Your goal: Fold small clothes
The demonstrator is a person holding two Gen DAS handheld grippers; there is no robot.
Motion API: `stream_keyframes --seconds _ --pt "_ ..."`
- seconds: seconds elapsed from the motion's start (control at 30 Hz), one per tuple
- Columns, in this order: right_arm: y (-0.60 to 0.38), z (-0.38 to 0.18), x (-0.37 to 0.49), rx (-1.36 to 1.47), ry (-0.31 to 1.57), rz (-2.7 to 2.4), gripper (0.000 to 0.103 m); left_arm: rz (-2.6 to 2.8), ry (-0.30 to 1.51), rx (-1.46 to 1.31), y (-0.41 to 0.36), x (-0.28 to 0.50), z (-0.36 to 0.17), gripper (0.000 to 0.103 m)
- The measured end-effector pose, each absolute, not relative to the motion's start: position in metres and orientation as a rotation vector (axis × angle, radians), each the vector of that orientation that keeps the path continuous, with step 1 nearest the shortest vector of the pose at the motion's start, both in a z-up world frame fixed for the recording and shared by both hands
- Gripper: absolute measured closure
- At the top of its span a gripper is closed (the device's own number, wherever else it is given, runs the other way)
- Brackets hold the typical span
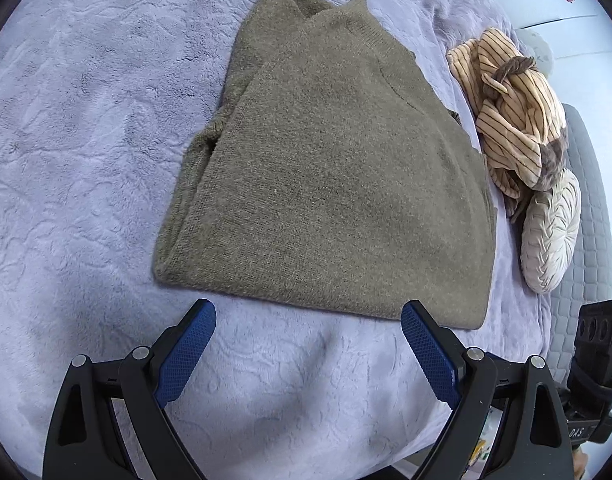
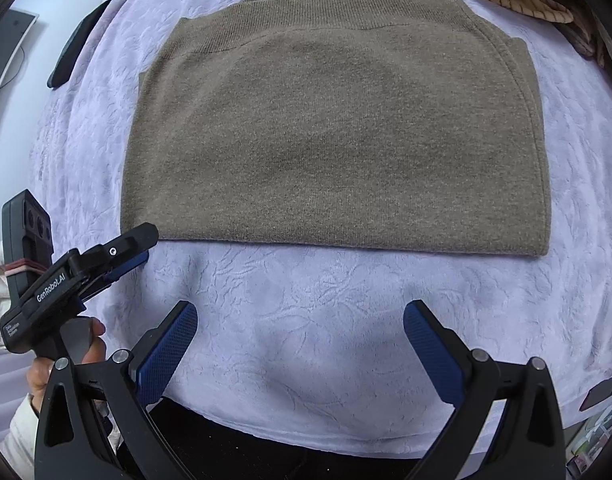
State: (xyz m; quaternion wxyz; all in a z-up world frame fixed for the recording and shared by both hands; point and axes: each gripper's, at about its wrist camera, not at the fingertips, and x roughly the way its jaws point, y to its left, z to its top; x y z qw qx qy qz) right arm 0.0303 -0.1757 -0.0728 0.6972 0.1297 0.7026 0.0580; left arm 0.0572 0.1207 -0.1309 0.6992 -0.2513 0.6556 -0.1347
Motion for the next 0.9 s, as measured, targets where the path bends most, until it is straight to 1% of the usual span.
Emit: stream_keyframes --seconds 0.43,0.57,0.7,0.77,0.9 --pt "-0.17 -0.086 0.035 0.277 1.586 0.129 0.0 -0.298 1.469 -0.577 0.123 0.057 -0.136 0.009" --pt "-0.17 -0.094 0.046 0.29 1.582 0.115 0.0 -0.308 1.451 -0.637 0.124 0.057 -0.137 0.009" --pt "-0.168 -0.102 0.064 0.287 1.523 0.113 0.0 -0.324 1.424 -0.734 0.132 0.055 -0.137 0.009" --pt "-0.167 -0.114 0.075 0.289 1.514 0.117 0.0 -0.317 1.419 -0.772 0.137 0.053 -0.142 0.009" --pt "-0.169 -0.151 0.081 0.327 1.588 0.103 0.0 -0.311 1.41 -0.814 0.141 0.051 -0.15 0.009"
